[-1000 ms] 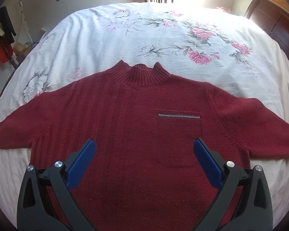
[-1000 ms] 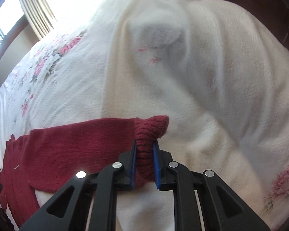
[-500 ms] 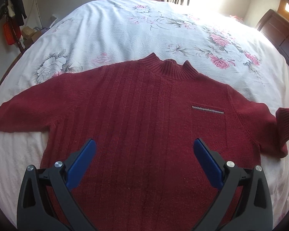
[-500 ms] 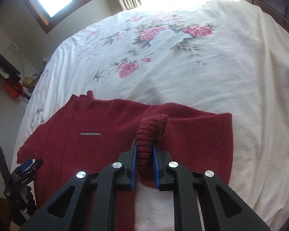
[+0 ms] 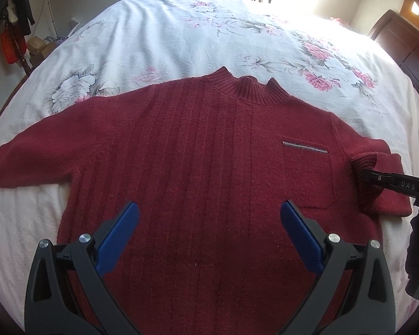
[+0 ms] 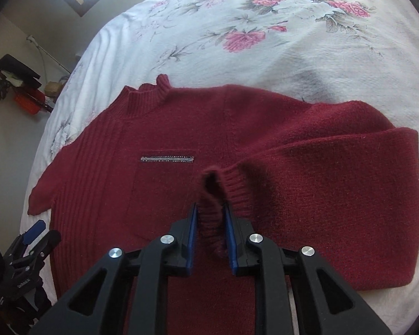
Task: Fold small clothes
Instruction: 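Carry the cuff with the right tool across the sweater body and release, then grasp the folded cuff with the left tool and lay it flat across the body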
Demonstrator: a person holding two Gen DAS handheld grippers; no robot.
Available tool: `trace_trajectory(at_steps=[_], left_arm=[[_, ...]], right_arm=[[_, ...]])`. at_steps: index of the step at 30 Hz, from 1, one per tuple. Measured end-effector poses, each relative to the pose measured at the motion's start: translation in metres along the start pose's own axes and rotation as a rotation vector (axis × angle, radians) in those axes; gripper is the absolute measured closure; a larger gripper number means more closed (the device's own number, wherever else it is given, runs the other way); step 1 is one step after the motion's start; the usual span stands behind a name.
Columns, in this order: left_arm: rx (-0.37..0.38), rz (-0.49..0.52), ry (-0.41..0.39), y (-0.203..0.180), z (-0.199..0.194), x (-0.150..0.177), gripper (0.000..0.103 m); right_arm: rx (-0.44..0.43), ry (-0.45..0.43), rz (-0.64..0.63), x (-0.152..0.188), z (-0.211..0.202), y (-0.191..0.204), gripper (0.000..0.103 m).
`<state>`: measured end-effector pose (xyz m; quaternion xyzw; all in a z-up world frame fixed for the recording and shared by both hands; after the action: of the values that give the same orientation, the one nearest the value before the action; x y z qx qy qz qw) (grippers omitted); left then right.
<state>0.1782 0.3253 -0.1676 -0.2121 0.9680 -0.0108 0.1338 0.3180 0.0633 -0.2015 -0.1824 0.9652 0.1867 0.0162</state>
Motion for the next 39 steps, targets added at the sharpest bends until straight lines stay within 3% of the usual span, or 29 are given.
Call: trace_trajectory(at_steps=[2,7,13,19,20,23,25,28,30,33,39], left_arm=[[0.01,0.014,0.004,-0.008,0.001,0.001,0.003],[0.053,0.038,0.032,-0.037,0.01,0.003,0.003],[0.155,0.085,0.117,-0.094,0.029,0.006,0.003],[0.279,0.1,0.241,-0.155,0.055,0.0,0.004],[0.309,0.091,0.265,-0.163,0.06,-0.001,0.008],[0.37,0.077,0.337,-0.184,0.074,-0.003,0.032],[0.386,0.061,0.368,-0.193,0.083,-0.003,0.04],[0.333,0.052,0.369,-0.198,0.089,-0.002,0.063],[0.372,0.041,0.347,-0.2,0.085,-0.002,0.081],[0.391,0.066,0.278,-0.204,0.069,-0.002,0.088],[0.469,0.072,0.157,-0.199,0.022,-0.013,0.091]], right_arm=[[-0.048,-0.017,-0.024,0.004,-0.01,0.006,0.074],[-0.178,-0.07,-0.048,0.017,-0.047,0.009,0.07],[-0.006,-0.109,0.016,0.041,-0.067,-0.048,0.07],[0.011,-0.122,0.125,0.077,-0.071,-0.109,0.07],[0.014,-0.126,0.134,0.083,-0.071,-0.115,0.07],[0.014,-0.141,0.167,0.099,-0.074,-0.132,0.07],[0.007,-0.153,0.185,0.107,-0.076,-0.141,0.07],[-0.003,-0.169,0.204,0.116,-0.079,-0.149,0.07],[-0.008,-0.176,0.215,0.12,-0.081,-0.152,0.07],[0.001,-0.182,0.226,0.123,-0.081,-0.155,0.07],[-0.016,-0.192,0.243,0.123,-0.083,-0.153,0.07]])
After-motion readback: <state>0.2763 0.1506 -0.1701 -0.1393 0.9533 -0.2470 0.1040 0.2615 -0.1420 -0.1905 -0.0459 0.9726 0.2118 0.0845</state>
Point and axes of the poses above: each gripper's, at about its wrist camera, not at the fingertips, and z roughly the way its jaws point, y to its left, x to its underside, the point moved 7 cm from there along z, roughly the way its jaws point, and after that the axes turned 12 degrees about y, right-handed, at the moved point
